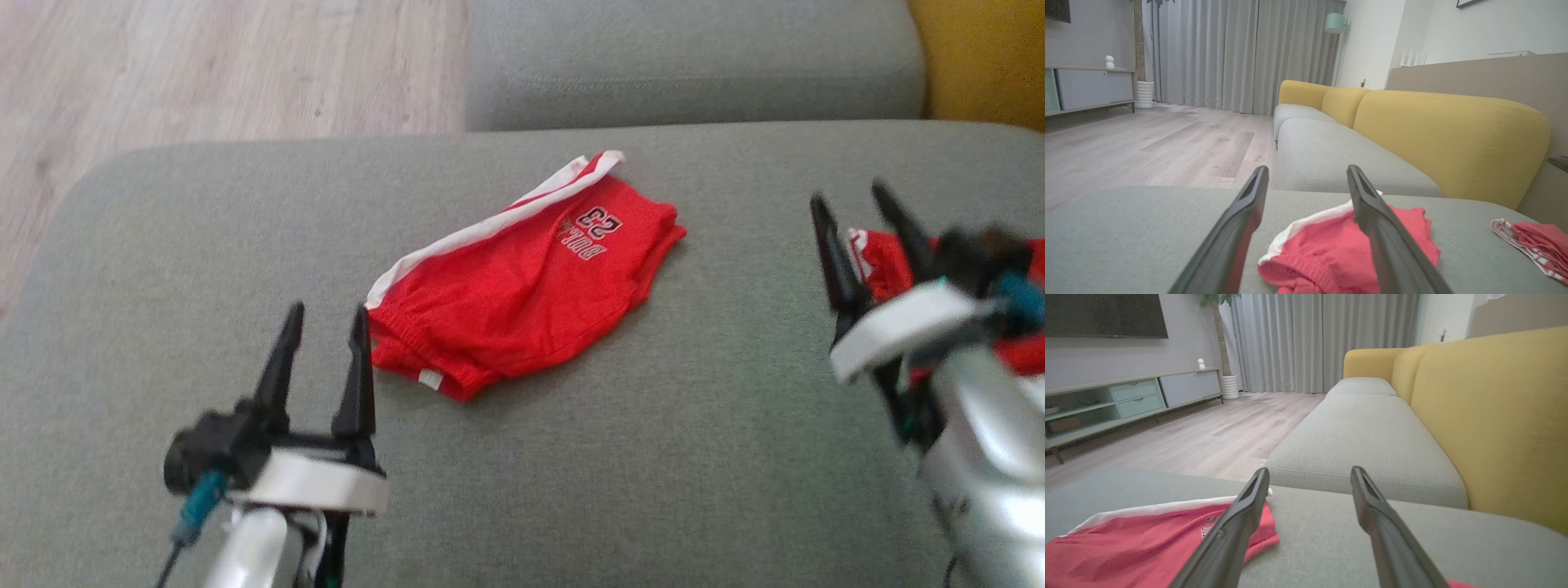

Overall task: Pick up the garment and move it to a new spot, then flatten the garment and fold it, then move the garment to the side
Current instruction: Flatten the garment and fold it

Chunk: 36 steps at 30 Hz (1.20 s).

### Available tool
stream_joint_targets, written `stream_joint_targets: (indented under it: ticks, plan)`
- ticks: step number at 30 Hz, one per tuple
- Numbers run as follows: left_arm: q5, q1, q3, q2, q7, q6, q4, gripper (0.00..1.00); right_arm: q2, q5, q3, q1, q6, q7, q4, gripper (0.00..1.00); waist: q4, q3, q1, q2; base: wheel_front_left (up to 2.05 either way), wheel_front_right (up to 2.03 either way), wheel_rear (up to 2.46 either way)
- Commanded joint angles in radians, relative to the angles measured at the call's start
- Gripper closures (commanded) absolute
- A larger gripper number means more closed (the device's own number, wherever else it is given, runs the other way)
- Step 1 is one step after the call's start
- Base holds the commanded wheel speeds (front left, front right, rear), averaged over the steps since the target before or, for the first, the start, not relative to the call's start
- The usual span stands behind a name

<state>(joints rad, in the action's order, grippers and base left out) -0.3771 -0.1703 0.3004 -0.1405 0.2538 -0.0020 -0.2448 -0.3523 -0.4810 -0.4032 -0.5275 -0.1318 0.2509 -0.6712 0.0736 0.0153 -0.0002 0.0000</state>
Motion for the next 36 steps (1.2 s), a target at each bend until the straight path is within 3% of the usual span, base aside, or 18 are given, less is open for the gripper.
stream_joint_targets:
  ticks: [1,9,18,26,31,36]
  plan:
    - [0.019,-0.008,-0.049,0.001,0.008,-0.008,0.040,0.00,0.031,0.036,0.036,0.033,0.001,0.011,0.059,0.00,-0.017,-0.022,0.0002,0.0000,0.00,0.00,0.00]
    - [0.087,0.103,-0.110,0.056,0.008,-0.043,0.050,0.00,0.199,0.212,0.221,0.286,0.001,0.011,0.196,0.00,-0.032,-0.038,0.0002,0.0000,0.00,0.00,0.00]
    - [0.121,0.096,-0.134,0.081,0.008,-0.081,0.038,0.00,0.239,0.270,0.257,0.319,0.001,-0.025,0.228,0.00,0.004,-0.017,0.0002,0.0000,0.00,0.00,0.00]
    - [0.127,0.039,-0.104,0.089,0.008,-0.103,0.026,0.00,0.266,0.169,0.287,0.197,0.001,-0.129,0.181,0.00,0.093,0.097,0.0002,0.0000,0.00,0.00,0.00]
    - [0.109,0.004,-0.078,0.090,0.008,-0.108,0.020,0.00,0.283,0.079,0.325,0.107,0.001,-0.201,0.095,0.00,0.153,0.154,0.0002,0.0000,0.00,0.00,0.00]
    - [0.089,-0.027,-0.041,0.090,0.008,-0.106,0.006,0.00,0.297,-0.044,0.428,-0.015,0.001,-0.285,-0.058,0.00,0.227,0.204,0.0002,0.0000,0.00,0.00,0.00]
